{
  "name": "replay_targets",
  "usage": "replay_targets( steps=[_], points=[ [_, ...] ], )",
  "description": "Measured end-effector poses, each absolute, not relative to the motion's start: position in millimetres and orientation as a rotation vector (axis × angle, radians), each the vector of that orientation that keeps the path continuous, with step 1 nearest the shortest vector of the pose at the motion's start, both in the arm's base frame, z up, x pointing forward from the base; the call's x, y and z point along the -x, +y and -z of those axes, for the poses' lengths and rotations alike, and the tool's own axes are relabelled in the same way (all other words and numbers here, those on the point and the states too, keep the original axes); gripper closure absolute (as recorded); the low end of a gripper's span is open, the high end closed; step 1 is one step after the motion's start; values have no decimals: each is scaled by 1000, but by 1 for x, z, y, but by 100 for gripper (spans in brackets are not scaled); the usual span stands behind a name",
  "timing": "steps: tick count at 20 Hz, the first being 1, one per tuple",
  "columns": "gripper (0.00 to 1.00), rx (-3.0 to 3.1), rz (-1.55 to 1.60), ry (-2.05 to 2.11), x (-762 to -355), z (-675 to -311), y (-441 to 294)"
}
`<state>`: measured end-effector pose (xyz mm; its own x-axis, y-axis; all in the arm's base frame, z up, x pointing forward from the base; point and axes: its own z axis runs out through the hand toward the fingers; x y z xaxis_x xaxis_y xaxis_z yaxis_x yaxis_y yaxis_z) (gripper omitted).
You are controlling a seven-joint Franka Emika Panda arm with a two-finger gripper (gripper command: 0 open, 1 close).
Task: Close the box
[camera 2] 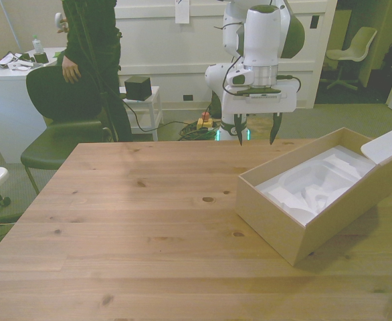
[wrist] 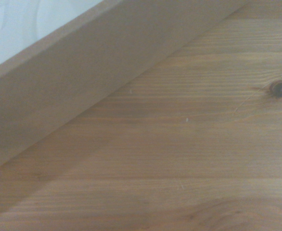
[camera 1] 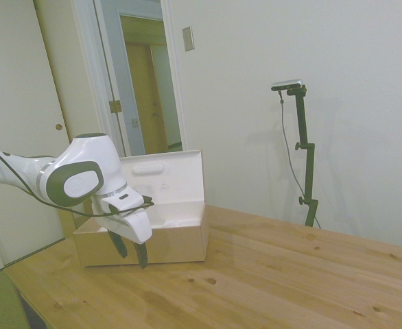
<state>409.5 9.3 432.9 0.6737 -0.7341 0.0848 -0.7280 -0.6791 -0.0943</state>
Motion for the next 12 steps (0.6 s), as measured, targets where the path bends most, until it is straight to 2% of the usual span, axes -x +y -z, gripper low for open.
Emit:
replay_targets(
  steps=[6,12],
  points=[
    [0,2855,209,1175,-408,-442,31],
    [0,2865,366,1057,-405,-499,74]
  ],
)
